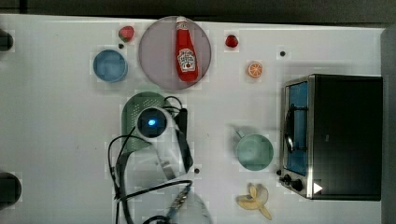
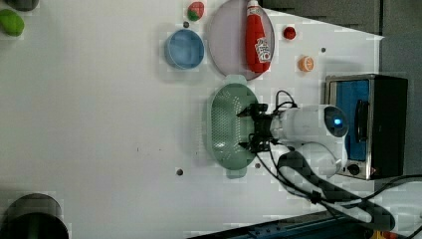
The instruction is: Drag strainer left to right.
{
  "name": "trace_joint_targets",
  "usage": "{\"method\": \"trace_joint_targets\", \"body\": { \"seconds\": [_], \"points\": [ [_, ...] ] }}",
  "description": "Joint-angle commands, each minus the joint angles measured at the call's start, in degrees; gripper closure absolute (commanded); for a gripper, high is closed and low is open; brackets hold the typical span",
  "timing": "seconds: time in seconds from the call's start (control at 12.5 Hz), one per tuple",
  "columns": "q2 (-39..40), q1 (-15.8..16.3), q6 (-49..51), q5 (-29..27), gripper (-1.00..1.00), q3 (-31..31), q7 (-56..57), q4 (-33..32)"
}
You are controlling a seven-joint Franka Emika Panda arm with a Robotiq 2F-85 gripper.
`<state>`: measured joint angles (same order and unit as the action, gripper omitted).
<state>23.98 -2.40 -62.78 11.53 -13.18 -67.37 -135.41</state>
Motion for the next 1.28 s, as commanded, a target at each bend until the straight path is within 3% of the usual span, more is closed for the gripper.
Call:
{"method": "trace_joint_targets", "body": {
  "seconds": [0.08, 0.64, 1.28],
  "points": [
    [-2.2, -2.4, 0.4, 0.0, -1.00, 2.6, 9.2, -0.8],
    [-2.5, -5.1, 0.2, 0.0, -1.00, 8.8, 17.4, -1.2],
    [-2.6, -5.9, -0.1, 0.0, -1.00, 13.7, 21.4, -1.0]
  ]
}}
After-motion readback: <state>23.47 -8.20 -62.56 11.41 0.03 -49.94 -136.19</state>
